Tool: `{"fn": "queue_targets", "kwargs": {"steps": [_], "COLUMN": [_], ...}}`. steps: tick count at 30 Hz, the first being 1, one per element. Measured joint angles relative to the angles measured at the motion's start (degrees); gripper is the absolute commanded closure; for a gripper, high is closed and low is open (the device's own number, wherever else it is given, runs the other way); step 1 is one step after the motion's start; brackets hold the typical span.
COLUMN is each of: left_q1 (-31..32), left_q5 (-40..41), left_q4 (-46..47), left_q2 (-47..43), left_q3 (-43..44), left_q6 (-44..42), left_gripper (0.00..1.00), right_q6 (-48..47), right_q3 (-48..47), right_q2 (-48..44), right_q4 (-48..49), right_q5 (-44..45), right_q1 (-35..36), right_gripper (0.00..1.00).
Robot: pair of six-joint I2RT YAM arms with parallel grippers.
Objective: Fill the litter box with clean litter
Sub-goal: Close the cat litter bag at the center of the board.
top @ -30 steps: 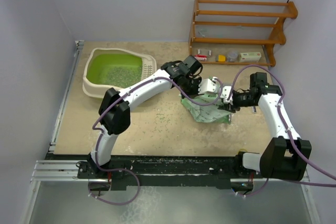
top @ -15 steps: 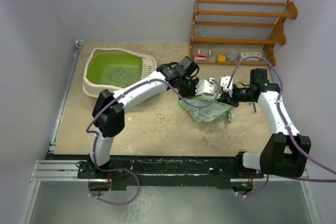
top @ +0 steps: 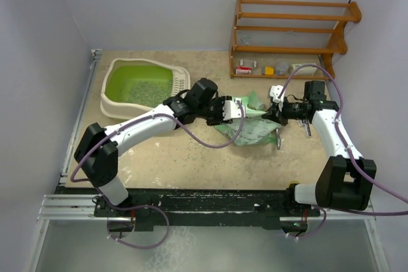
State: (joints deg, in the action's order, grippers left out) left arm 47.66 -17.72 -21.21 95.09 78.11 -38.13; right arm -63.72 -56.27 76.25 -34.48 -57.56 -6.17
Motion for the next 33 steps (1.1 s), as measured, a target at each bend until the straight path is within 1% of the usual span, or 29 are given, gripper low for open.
{"fn": "queue_targets", "kwargs": {"steps": [5, 10, 13, 16, 17, 18, 19, 20, 21, 24, 28, 33], "left_q1": [0.0, 0.0, 0.0, 0.1, 0.1, 0.1, 0.0, -0.3, -0.4, -0.9, -1.6, -3.0], "left_q5": [0.2, 2.2, 3.1, 2.9, 2.3, 1.8, 1.2, 0.3, -0.5, -2.5, -2.6, -0.5], "left_q4": [9.5, 16.9, 18.1, 15.1, 13.1, 11.9, 10.5, 8.6, 7.1, 0.6, -9.2, -15.1], "left_q2": [1.1, 4.3, 7.3, 11.4, 13.0, 14.0, 14.9, 15.7, 16.1, 18.1, 21.2, 20.6], "left_q3": [-4.5, -4.9, -4.4, -0.8, 1.1, 2.3, 3.6, 5.0, 5.9, 11.1, 19.8, 24.2], "left_q6": [-0.5, -2.8, -5.0, -6.4, -6.6, -6.6, -6.6, -6.6, -6.3, -6.4, -5.4, -3.9], "left_gripper": [0.46, 0.45, 0.47, 0.52, 0.57, 0.65, 0.81, 0.94, 0.97, 0.97, 0.97, 0.97], "right_q6": [-0.9, -2.5, -3.7, -4.9, -5.1, -5.3, -5.4, -5.5, -5.7, -5.8, -5.0, -3.0], "right_q3": [-1.5, -2.7, -2.8, -3.1, -3.2, -3.3, -3.3, -3.3, -3.3, -3.3, -3.3, -3.5], "right_q2": [1.3, 1.8, 1.8, 1.8, 1.7, 1.7, 1.6, 1.5, 1.3, 0.9, 0.9, 1.8], "right_q4": [-2.0, -4.3, -5.7, -6.7, -7.0, -7.1, -7.2, -7.3, -7.3, -7.3, -6.2, -3.8], "right_q5": [-0.6, -1.0, -1.4, -1.6, -1.6, -1.6, -1.5, -1.5, -1.5, -1.4, -1.3, -1.8], "right_q1": [-0.1, -0.1, -0.1, -0.1, 0.0, 0.1, 0.1, 0.1, 0.1, 0.1, 0.0, 0.2], "right_gripper": [1.00, 1.00, 1.00, 1.00, 1.00, 1.00, 1.00, 1.00, 1.00, 1.00, 1.00, 1.00]}}
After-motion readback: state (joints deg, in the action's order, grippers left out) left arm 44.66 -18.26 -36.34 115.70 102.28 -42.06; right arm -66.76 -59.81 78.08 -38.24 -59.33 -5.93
